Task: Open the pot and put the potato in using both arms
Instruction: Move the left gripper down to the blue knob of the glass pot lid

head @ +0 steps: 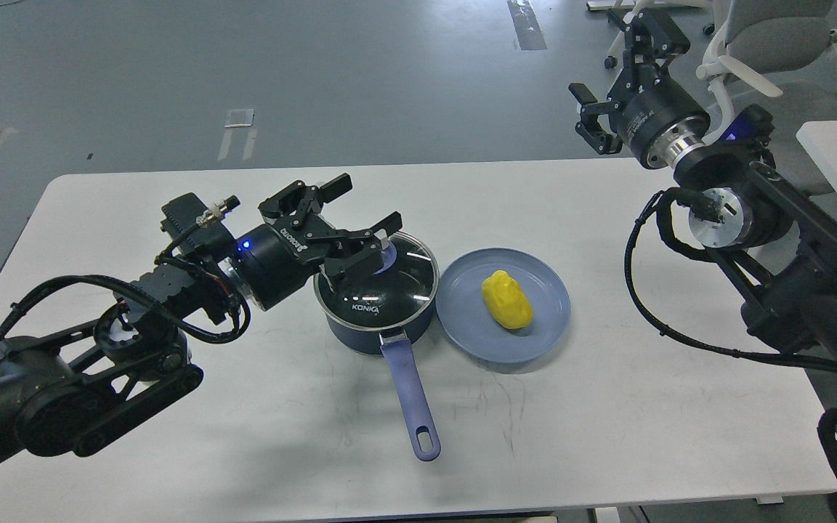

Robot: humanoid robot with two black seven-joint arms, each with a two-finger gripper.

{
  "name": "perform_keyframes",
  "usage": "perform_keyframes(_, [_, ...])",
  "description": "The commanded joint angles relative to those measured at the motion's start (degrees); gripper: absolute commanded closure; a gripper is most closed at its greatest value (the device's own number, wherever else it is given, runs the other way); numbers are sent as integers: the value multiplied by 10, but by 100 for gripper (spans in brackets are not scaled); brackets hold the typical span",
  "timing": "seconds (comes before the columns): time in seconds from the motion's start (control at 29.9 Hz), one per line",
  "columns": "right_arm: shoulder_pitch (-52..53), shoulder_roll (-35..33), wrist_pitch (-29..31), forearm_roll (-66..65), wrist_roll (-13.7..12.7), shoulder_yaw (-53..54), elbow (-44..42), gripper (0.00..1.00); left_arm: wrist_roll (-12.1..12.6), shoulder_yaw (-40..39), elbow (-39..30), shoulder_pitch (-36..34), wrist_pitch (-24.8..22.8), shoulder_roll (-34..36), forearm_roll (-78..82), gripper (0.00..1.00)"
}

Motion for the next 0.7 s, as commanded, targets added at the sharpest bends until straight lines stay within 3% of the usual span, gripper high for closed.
perform_keyframes(0.0, [-5,-9,0,1,0,5,0,0,-1,25,34,-3,-3,-6,34,2])
perform_keyframes(0.13, [-5,-13,-4,0,0,8,0,0,-2,36,72,-5,-3,-23,44,2])
perform_keyframes(0.67, [-5,-13,-4,0,0,8,-5,0,-10,53,116,6,-3,-50,45,2])
